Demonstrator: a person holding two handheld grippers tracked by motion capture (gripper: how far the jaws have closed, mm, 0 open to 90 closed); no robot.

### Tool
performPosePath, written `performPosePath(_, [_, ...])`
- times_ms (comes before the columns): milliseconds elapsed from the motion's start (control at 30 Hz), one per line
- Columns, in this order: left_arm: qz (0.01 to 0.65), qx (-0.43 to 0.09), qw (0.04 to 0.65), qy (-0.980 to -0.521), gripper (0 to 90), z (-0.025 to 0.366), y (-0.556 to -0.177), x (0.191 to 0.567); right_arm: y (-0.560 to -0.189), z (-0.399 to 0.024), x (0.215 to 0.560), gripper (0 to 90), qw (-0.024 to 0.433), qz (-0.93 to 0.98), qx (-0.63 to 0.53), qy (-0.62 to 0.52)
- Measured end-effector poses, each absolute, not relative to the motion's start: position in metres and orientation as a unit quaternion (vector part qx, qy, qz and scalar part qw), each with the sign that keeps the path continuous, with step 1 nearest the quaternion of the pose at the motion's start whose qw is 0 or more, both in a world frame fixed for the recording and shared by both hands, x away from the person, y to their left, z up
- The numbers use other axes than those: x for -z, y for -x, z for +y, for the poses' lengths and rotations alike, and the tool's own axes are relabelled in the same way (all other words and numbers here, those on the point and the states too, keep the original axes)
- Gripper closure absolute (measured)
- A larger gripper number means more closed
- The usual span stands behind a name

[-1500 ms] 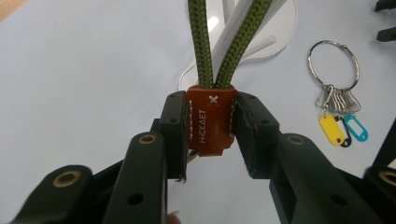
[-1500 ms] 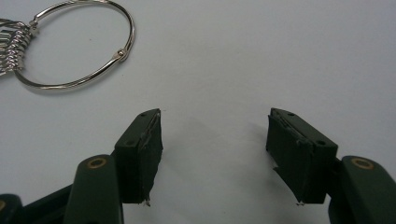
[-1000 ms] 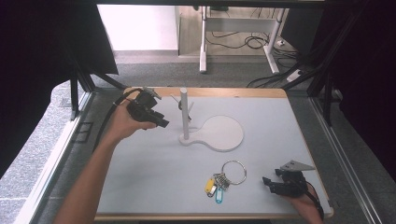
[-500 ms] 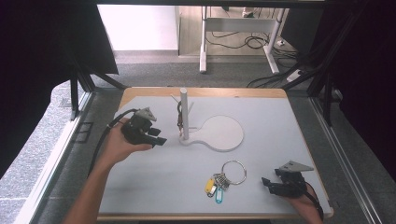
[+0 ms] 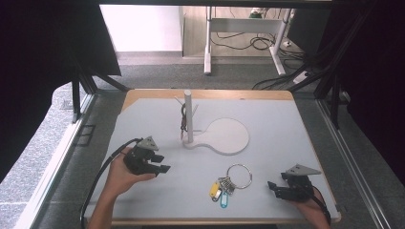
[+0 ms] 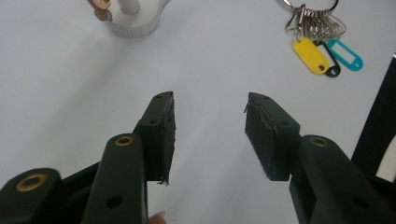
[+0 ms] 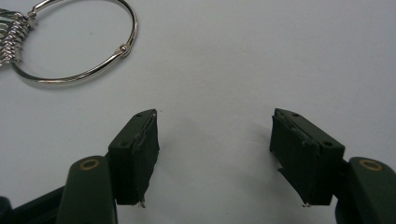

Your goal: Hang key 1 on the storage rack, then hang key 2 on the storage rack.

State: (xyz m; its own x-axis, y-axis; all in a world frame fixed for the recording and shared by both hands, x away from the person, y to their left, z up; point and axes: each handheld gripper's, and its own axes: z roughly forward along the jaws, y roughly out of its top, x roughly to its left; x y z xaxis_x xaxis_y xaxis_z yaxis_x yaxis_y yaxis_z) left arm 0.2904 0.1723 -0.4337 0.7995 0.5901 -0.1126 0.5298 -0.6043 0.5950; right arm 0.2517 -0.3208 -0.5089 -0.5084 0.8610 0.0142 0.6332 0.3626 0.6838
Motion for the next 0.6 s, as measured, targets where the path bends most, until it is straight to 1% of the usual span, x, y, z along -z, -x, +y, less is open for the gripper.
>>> performPosePath(67, [0.317, -0.049, 0.31, -0.895, 53.3, 0.174, -0.286, 0.443, -0.252, -0.321, 0.509, 32.7, 0.177, 0.806, -0.324, -0.463])
performPosePath(233, [0.325, -0.045, 0.315, -0.89, 53.3, 0.178, -0.285, 0.452, -0.252, -0.321, 0.51, 32.6, 0.179, 0.805, -0.327, -0.461])
performPosePath(367, [0.33, -0.044, 0.317, -0.888, 53.1, 0.182, -0.284, 0.455, -0.253, -0.322, 0.508, 35.8, 0.176, 0.804, -0.322, -0.468])
performPosePath(600, [0.342, -0.046, 0.32, -0.883, 51.8, 0.193, -0.28, 0.456, -0.251, -0.324, 0.486, 36.5, 0.191, 0.787, -0.357, -0.465])
